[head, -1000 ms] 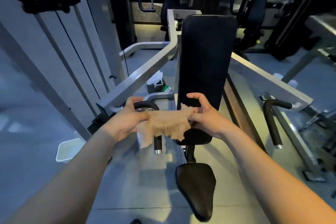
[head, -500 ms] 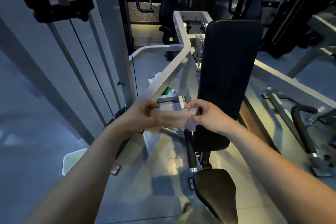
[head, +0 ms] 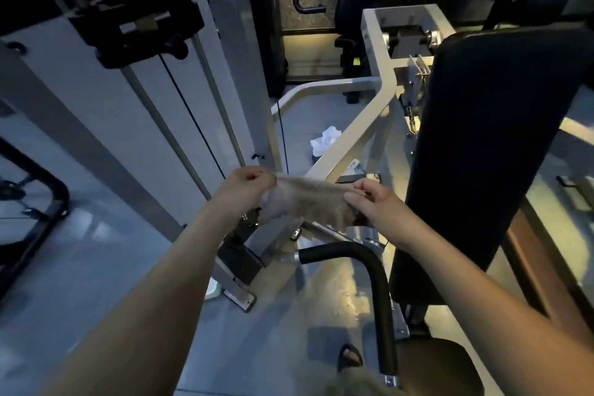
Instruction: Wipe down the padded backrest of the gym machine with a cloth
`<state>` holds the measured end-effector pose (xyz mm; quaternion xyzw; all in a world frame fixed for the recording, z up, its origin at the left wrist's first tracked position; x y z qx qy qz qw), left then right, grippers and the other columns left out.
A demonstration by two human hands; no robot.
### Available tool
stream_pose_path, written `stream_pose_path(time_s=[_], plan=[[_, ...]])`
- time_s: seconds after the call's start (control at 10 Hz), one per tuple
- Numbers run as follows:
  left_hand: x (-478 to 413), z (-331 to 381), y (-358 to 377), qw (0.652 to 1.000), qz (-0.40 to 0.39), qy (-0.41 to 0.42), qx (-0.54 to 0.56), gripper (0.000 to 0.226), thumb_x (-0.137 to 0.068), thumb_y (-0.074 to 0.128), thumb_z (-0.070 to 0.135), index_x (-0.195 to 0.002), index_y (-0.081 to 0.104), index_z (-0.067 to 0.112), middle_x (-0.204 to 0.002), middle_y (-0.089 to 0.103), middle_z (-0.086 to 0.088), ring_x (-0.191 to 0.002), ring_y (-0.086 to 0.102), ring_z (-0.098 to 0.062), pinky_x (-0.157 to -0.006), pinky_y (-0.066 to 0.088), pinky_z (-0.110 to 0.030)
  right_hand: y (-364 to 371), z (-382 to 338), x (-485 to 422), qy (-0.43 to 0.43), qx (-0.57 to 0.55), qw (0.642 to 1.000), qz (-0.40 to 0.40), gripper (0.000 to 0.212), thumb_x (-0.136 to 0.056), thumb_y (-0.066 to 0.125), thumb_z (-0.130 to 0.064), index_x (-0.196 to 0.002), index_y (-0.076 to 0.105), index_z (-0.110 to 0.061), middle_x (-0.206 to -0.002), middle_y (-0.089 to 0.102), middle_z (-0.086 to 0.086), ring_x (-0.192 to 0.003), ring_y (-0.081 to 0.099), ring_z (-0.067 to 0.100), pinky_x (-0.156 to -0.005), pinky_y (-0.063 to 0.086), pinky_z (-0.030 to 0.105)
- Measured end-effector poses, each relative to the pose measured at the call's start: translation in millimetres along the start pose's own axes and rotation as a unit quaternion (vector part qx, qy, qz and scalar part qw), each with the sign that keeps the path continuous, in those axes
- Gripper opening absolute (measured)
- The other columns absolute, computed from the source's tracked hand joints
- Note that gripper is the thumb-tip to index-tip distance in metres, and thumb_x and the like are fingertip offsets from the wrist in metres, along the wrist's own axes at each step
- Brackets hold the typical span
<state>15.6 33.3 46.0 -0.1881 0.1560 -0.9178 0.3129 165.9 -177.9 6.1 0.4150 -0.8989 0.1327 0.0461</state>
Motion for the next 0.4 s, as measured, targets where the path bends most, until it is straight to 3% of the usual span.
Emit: stream_pose_path(time_s=[0.1,0.2,0.3,0.4], plan=[[-39.3,-3.7,-4.2,0.998,0.045,-0.027,-0.016,0.024,-0.092,0.065,0.025,-0.104,0.065,0.004,-0.088,0.065,-0.011,-0.074,0.061,-0.023,-0.065,0.051,-0.031,10.1,17.0,-31.7,0.041,-0.05,0.998,0.014,0.007,-0.101,0.061,-0.023,-0.098,0.066,-0.019,-0.09,0.071,0.005,-0.085,0.071,0.024,-0.068,0.063,0.036],[-66.2,-14.6,-3.4,0.984,0.094,-0.076,-0.134,0.046,-0.094,0.067,0.033,-0.133,0.05,0.017,-0.119,0.061,-0.005,-0.089,0.065,-0.021,-0.071,0.054,-0.033,23.5,44.8,-59.1,0.132,-0.092,0.987,0.0,0.014,-0.103,0.057,-0.015,-0.112,0.061,-0.005,-0.099,0.068,0.014,-0.079,0.068,0.02,-0.064,0.062,0.031],[-83.6,-27.4,14.2,0.966,0.071,-0.063,-0.242,0.041,-0.1,0.055,0.024,-0.14,0.05,0.017,-0.134,0.057,-0.01,-0.109,0.059,-0.026,-0.087,0.05,-0.034,31.2,80.2,-76.2,0.196,-0.05,0.978,-0.049,0.021,-0.102,0.058,-0.017,-0.121,0.054,-0.01,-0.107,0.07,0.019,-0.081,0.066,0.02,-0.081,0.058,0.034],[-83.4,-34.0,54.0,0.961,-0.046,-0.037,-0.268,0.033,-0.1,0.047,0.029,-0.129,0.063,0.025,-0.124,0.064,-0.003,-0.108,0.061,-0.022,-0.097,0.051,-0.04,20.6,94.6,-83.9,0.216,-0.043,0.974,-0.062,0.021,-0.1,0.059,-0.015,-0.121,0.053,-0.014,-0.111,0.069,0.019,-0.084,0.066,0.02,-0.083,0.057,0.035]])
Point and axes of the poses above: each hand's wrist, its own x-axis away from the middle knuckle, its own y-axis out of the palm, z = x × y, the point moved 7 cm from there along -x, towards the middle knuckle
